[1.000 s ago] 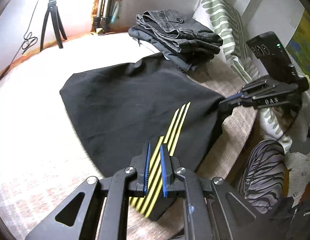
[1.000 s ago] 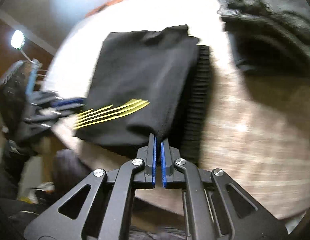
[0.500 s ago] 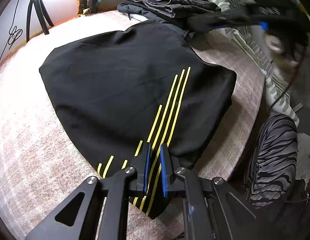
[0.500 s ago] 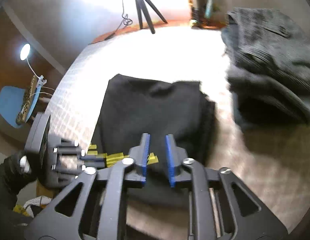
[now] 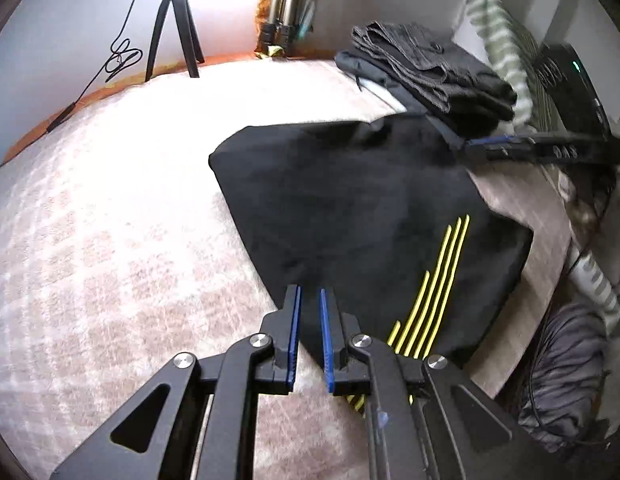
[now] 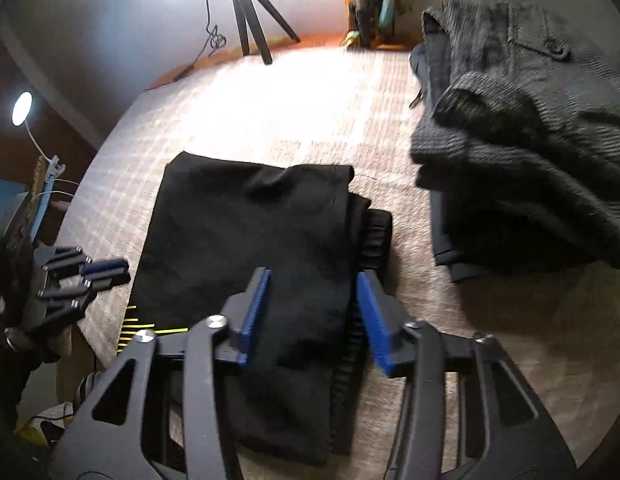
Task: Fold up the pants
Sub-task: 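Grasp the folded shorts bundle with the left gripper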
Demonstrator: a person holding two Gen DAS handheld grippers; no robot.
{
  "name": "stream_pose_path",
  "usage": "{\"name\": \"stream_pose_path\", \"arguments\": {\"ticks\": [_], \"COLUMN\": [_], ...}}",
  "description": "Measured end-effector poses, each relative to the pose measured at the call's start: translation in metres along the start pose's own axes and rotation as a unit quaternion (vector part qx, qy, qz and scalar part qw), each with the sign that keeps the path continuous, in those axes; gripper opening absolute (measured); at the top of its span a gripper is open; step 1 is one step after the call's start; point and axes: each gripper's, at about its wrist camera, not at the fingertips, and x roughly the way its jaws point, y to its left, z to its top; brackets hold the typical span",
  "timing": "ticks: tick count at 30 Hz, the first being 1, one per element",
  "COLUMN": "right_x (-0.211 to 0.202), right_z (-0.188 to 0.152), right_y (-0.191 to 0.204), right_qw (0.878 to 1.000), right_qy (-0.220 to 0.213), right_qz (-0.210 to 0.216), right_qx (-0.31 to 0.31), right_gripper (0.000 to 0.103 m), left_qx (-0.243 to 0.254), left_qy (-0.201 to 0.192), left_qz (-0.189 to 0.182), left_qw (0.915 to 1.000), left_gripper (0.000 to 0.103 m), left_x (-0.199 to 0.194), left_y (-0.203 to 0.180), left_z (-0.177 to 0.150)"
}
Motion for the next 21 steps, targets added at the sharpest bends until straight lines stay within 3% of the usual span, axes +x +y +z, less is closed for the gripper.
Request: {"name": "stream_pose_path", "arguments": {"ticks": [7,12,16,18,21], "right_x": [0.016,0.029,0.037,0.040,0.043], "right_z": [-0.003,-0.005,-0.004,-0.003,-0.003], "right_y": [-0.023,-0.030,-0.038,-0.043,-0.048], "right_qw": [0.999,0.999,0.999,0.998,0.997], "right_qy": [0.019,0.032,0.034,0.035,0.030], "right_qz": [-0.003,0.009,0.016,0.028,0.045], "right_qx": [0.027,0.031,0.037,0.045,0.049], "right_gripper": [0.058,0.058,0.059,0.065,0.079], "left_qx": [-0.010,0.009,0.009,-0.015,-0.044], "left_qy": [0.030,0.002,-0.009,-0.015,-0.039], "left_qz": [0.028,0.060,0.058,0.042,0.049], "left_qw": [0.9991,0.9982,0.9982,0.9989,0.9970], "left_gripper": [0.007,0.007,0.007,0.007,0.007], "left_x": [0.035,0.038,0.037,0.032,0.020], "left_y": [0.006,-0.004,-0.005,0.004,0.020], "left_z": [0.009,0.007,0.007,0.009,0.013]}}
